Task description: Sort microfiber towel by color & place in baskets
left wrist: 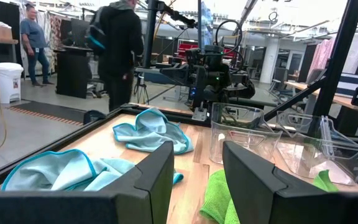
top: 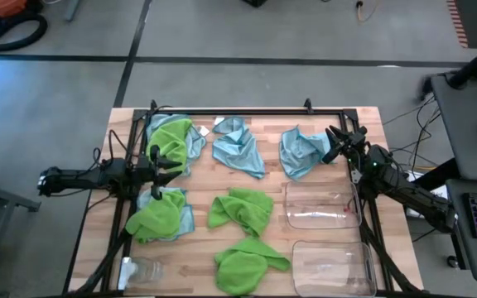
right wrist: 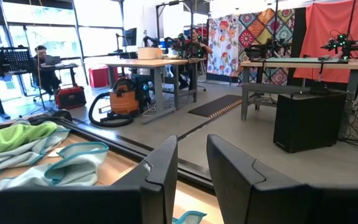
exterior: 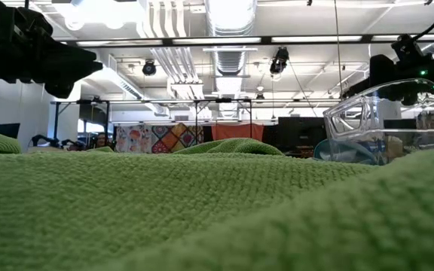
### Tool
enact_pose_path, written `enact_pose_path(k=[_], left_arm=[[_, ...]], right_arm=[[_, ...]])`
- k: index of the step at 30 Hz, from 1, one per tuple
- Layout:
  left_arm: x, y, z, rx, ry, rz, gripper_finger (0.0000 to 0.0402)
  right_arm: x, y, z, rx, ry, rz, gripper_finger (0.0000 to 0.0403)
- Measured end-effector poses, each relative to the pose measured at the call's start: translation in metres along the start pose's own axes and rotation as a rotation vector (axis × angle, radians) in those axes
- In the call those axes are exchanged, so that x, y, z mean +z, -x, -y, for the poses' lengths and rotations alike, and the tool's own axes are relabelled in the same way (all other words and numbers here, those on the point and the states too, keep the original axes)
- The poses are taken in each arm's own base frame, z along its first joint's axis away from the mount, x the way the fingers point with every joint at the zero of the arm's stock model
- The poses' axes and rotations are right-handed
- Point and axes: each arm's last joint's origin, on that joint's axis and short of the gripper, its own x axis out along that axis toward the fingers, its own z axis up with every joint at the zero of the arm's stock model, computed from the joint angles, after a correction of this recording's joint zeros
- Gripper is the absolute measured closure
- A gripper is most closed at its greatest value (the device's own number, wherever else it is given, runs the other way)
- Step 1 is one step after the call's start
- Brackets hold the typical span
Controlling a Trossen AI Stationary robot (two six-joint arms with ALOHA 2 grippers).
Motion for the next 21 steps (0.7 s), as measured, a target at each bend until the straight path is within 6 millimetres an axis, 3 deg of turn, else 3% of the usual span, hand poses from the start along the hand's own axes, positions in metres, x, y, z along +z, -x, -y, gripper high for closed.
enact_pose_path(k=[10, 16, 21], left_arm=[[0.002, 0.000, -0.001, 0.053, -0.110, 0.023, 0.0278], [0.008, 0.002, -0.009, 0.348, -0.319, 0.048, 0.0278], [0.014, 0.005, -0.015, 0.585, -0.315, 0.070, 0.0278]], right_arm=[[0.008, 0.000, 0.000, 0.001, -0.062, 0.077, 0.0321], [0.008, 0.000, 0.000, 0.002, -0.074, 0.076, 0.0321], [0.008, 0.000, 0.000, 0.002, -0.091, 0.076, 0.0321]])
